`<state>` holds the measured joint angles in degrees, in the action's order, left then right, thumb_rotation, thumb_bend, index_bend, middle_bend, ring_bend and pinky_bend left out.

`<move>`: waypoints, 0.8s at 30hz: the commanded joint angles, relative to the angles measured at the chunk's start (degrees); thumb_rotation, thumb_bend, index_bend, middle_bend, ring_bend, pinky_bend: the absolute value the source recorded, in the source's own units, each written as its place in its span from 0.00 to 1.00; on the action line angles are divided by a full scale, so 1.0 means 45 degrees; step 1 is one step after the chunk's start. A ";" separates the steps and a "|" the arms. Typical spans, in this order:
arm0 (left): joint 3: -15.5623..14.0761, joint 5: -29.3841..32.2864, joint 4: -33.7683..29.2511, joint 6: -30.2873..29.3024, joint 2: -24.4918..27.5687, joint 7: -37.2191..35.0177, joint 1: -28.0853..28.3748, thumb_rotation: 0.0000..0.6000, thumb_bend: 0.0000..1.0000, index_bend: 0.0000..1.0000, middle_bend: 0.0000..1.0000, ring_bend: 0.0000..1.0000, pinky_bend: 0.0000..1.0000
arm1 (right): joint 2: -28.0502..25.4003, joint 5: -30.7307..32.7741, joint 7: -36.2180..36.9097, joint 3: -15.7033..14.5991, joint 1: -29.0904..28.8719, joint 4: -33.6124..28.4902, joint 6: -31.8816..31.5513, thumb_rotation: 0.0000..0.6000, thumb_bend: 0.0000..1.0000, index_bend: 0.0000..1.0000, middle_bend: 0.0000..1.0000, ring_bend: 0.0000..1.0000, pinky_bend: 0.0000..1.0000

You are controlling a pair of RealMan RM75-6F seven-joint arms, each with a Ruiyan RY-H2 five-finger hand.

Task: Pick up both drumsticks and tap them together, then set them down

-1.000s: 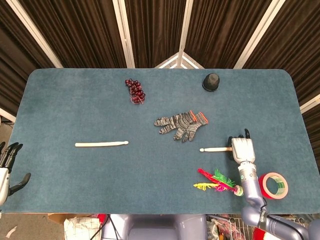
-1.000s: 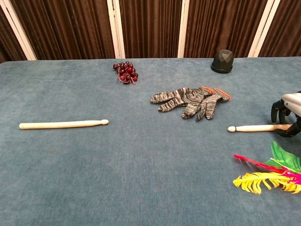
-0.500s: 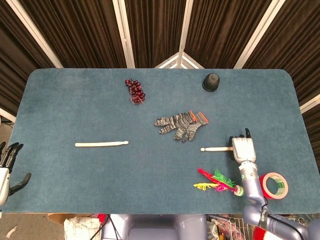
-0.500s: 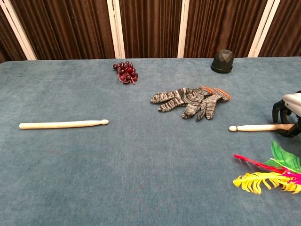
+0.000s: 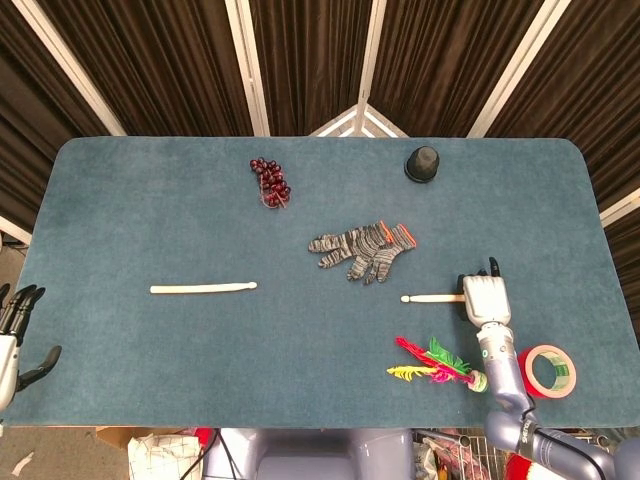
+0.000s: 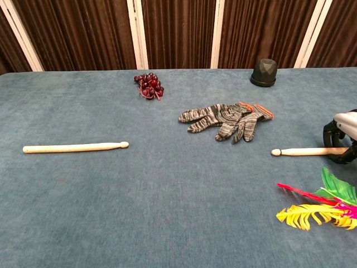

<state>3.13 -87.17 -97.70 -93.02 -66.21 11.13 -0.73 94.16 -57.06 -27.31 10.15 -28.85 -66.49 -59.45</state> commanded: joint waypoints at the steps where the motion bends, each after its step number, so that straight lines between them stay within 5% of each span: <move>1: -0.0003 0.0003 -0.0005 0.0001 0.0011 -0.0009 -0.0003 1.00 0.36 0.14 0.11 0.00 0.00 | 0.0004 -0.0012 -0.0028 0.0011 -0.0013 -0.0023 -0.0020 1.00 0.39 0.53 0.52 0.34 0.04; 24: -0.0013 -0.0007 -0.0027 -0.0024 0.0014 0.0004 -0.0014 1.00 0.36 0.14 0.11 0.00 0.00 | -0.0129 -0.0031 -0.0305 0.0007 -0.0082 -0.0237 -0.0046 1.00 0.39 0.60 0.53 0.35 0.04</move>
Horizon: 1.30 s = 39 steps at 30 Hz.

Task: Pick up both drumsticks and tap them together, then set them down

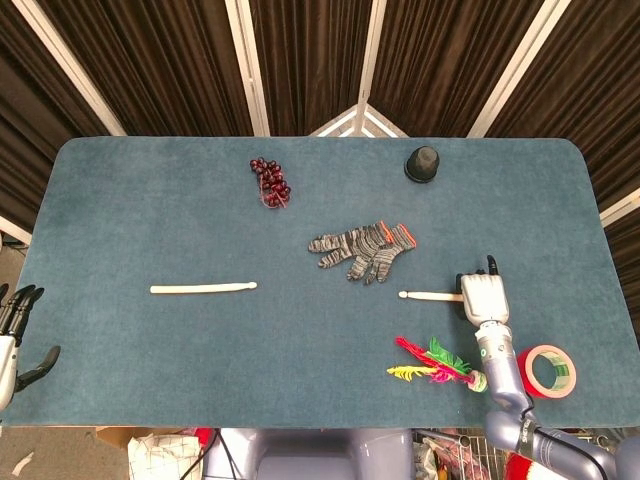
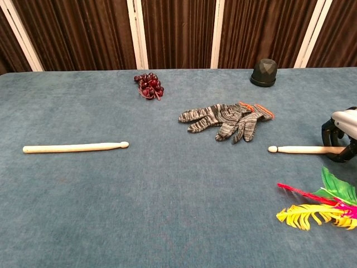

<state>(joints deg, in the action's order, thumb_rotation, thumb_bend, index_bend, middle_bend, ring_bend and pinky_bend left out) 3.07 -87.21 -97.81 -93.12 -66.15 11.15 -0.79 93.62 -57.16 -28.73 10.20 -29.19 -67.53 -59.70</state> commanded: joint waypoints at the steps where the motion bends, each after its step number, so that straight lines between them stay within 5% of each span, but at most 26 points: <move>1: -0.0001 -0.0002 -0.0007 -0.0002 0.0001 -0.0003 -0.0001 1.00 0.36 0.14 0.11 0.00 0.00 | -0.0018 -0.0017 0.0036 -0.0002 -0.0008 -0.0021 0.0025 1.00 0.39 0.61 0.53 0.35 0.04; 23: -0.0001 0.0030 0.0006 0.0027 0.0000 0.0007 0.0005 1.00 0.36 0.14 0.11 0.00 0.00 | -0.0581 -0.2193 0.2578 -0.0263 0.0003 -0.0399 -0.0229 1.00 0.39 0.64 0.55 0.35 0.04; 39: -0.0035 0.0039 0.0028 0.0219 -0.0080 0.0137 0.0106 1.00 0.36 0.14 0.11 0.00 0.00 | -0.2190 -0.3218 0.3618 -0.0210 -0.0036 -0.2787 -0.0356 1.00 0.39 0.66 0.56 0.36 0.04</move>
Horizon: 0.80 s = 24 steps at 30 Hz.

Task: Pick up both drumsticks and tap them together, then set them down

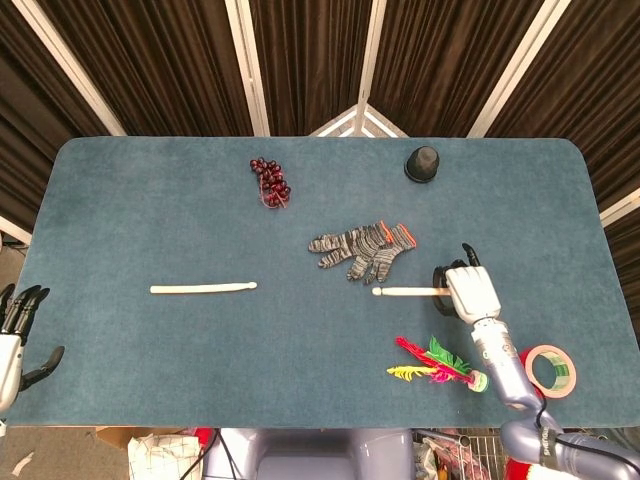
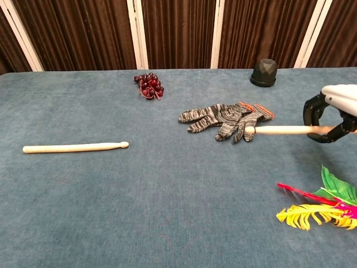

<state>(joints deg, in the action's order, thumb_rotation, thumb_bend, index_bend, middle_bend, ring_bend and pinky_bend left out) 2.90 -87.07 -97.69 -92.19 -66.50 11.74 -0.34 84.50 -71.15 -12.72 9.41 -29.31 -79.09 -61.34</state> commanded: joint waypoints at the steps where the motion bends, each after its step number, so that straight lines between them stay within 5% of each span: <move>1: 0.0001 0.0025 0.0003 0.0027 -0.0001 0.0008 0.0009 1.00 0.36 0.14 0.11 0.00 0.00 | -0.0237 -0.0115 0.0094 -0.0035 -0.0012 -0.0332 0.0029 1.00 0.39 0.66 0.56 0.36 0.04; 24: -0.0094 -0.0095 -0.0133 0.0586 -0.0220 0.0850 0.0374 1.00 0.36 0.14 0.12 0.00 0.00 | -0.1064 -0.0694 0.1317 0.0020 -0.0035 -0.0990 -0.0109 1.00 0.40 0.68 0.58 0.36 0.04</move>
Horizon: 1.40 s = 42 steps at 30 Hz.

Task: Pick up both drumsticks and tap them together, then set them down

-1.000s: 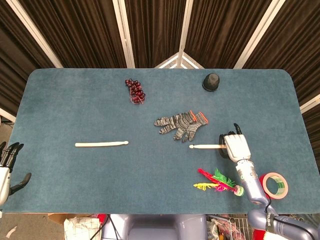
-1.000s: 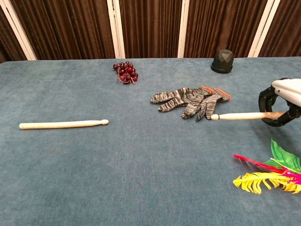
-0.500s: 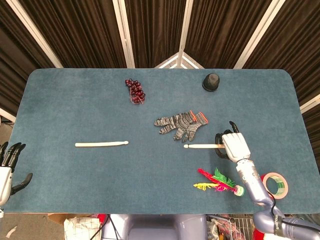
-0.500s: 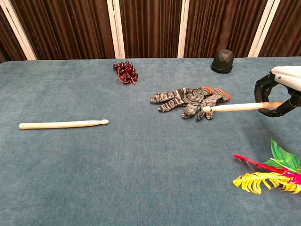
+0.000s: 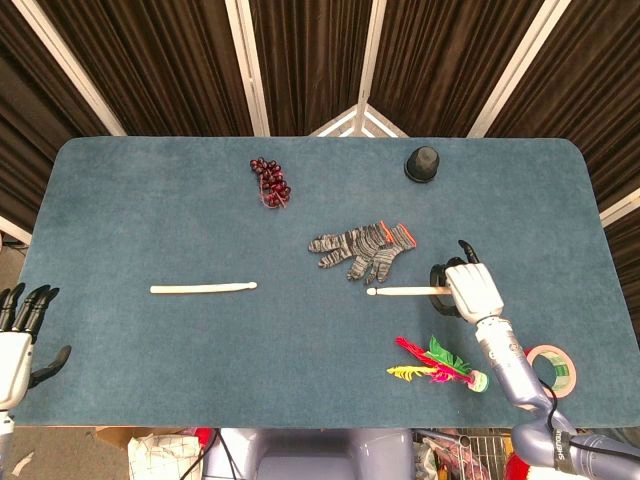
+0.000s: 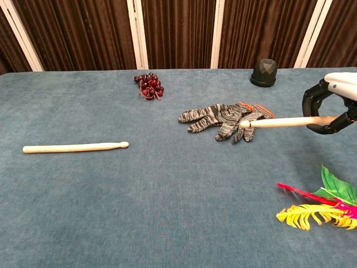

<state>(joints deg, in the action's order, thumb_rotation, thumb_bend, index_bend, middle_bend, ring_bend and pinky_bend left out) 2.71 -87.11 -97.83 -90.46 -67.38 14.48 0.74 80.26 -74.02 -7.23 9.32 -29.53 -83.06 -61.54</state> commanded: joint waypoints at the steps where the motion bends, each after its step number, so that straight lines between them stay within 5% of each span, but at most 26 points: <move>1: -0.0074 -0.0160 -0.0189 0.0329 -0.0012 0.0412 0.0225 1.00 0.36 0.14 0.12 0.00 0.00 | -0.0197 -0.0078 0.0131 0.0068 0.0010 -0.0184 -0.0090 1.00 0.40 0.68 0.58 0.36 0.04; 11: 0.0504 0.0634 -0.1355 0.1811 -0.0154 0.3036 0.1366 1.00 0.36 0.23 0.17 0.00 0.00 | -0.0897 0.0071 0.0118 0.0290 0.0077 -0.0972 -0.0304 1.00 0.39 0.69 0.58 0.36 0.04; 23: 0.1866 0.4898 -0.1931 0.3786 -0.0819 0.6175 0.3092 1.00 0.36 0.27 0.25 0.00 0.00 | -0.1509 0.0539 -0.0269 0.0556 0.0113 -0.1631 -0.0471 1.00 0.40 0.69 0.58 0.36 0.04; 42: 0.1993 0.6601 0.1849 0.4972 -0.3269 0.6181 0.5022 1.00 0.40 0.34 0.34 0.00 0.00 | -0.1630 0.0787 -0.0325 0.0454 0.0120 -0.1576 -0.0414 1.00 0.40 0.69 0.58 0.36 0.04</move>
<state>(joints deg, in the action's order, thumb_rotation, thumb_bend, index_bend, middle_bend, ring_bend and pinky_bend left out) 11.69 -58.37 -90.51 -68.46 -81.23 41.74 22.65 72.92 -70.49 -8.69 11.36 -29.00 -90.16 -63.40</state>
